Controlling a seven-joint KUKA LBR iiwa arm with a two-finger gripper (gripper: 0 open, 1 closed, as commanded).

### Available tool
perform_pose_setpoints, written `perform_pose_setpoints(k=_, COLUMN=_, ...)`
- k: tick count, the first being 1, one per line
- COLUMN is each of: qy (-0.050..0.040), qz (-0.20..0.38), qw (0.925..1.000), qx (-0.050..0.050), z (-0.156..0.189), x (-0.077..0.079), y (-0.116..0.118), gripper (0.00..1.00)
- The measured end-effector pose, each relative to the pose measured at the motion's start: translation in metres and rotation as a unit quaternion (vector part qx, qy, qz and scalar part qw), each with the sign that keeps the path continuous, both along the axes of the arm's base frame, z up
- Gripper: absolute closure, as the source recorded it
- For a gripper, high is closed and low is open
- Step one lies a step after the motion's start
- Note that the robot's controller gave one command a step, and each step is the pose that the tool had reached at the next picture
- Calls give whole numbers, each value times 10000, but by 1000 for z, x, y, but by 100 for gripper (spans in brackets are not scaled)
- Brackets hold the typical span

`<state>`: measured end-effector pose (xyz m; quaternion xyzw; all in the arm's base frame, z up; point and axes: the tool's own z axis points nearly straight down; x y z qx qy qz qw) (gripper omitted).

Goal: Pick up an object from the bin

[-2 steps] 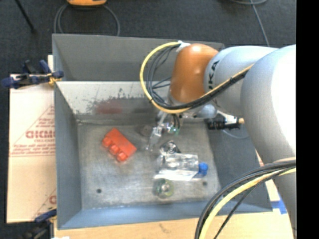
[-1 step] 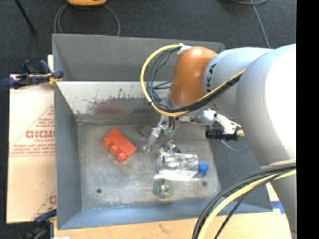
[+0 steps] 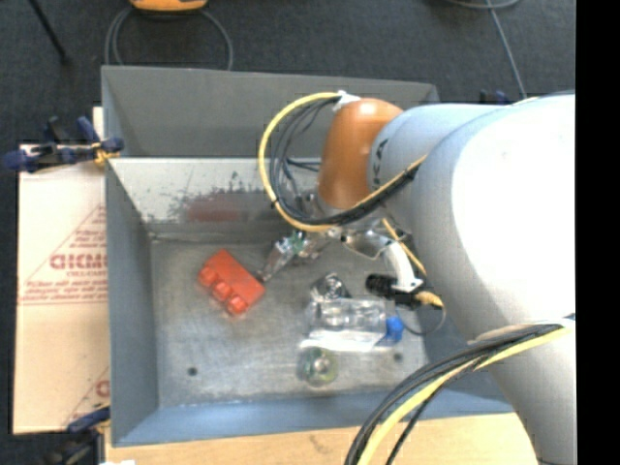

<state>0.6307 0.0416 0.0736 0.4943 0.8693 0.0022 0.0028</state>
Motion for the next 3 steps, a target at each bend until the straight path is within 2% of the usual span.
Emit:
perform_pose_setpoints(k=1, qy=3, qz=31, qw=10000, qx=-13, z=2, x=2, y=-1, gripper=0)
perform_pose_setpoints(k=2, qy=-15, qz=43, qw=10000, qx=-9, z=4, x=3, y=-1, gripper=100)
perform_pose_setpoints(k=3, qy=5, qz=65, qw=10000, qx=-18, z=11, x=4, y=-2, gripper=100)
